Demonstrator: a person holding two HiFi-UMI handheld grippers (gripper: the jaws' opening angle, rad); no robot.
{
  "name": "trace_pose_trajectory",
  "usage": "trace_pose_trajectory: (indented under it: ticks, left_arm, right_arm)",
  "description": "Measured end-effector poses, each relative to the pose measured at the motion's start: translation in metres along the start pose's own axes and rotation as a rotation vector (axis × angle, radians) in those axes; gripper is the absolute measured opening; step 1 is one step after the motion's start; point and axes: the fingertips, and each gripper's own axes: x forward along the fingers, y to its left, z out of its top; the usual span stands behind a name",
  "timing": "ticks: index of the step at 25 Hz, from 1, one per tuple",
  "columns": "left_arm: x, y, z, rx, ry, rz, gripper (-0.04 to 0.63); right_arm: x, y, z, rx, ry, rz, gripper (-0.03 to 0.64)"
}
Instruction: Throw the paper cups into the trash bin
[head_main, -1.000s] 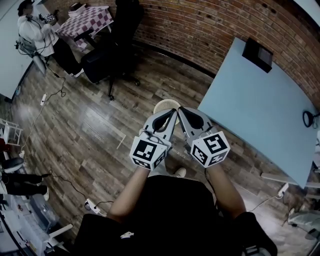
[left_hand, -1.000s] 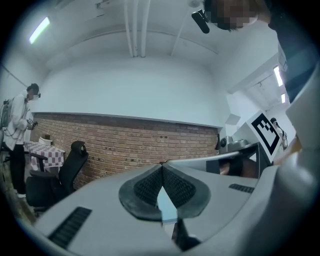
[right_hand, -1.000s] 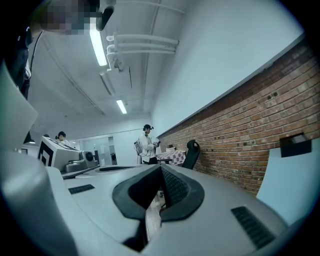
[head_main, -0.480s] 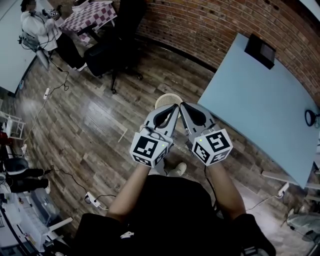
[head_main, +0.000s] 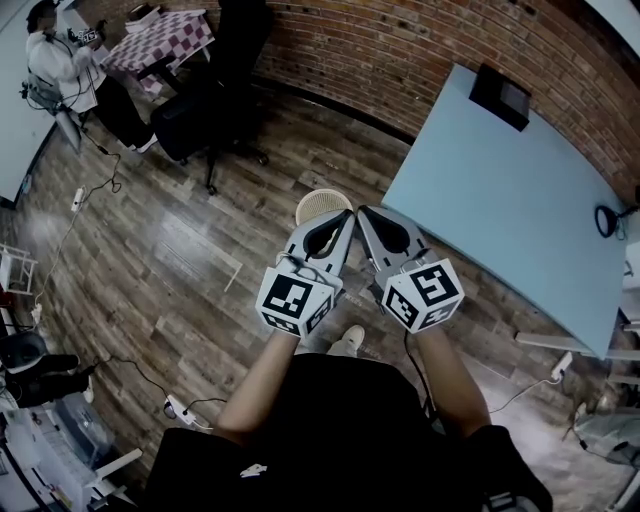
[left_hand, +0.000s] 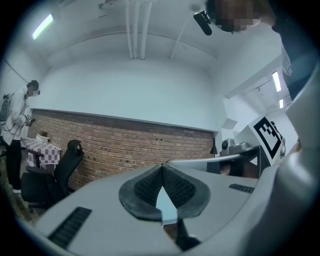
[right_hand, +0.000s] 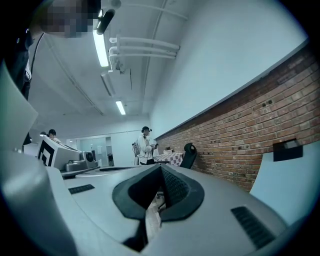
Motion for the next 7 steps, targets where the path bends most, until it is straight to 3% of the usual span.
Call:
trace_pose_trajectory:
  ticks: [7]
  left_arm:
    - [-0.024, 0.007, 0.002, -0.006, 0.009, -0.008, 0.008]
  right_arm:
    - [0.001, 0.028, -0.004, -0.001, 0.013, 0.001, 0.003]
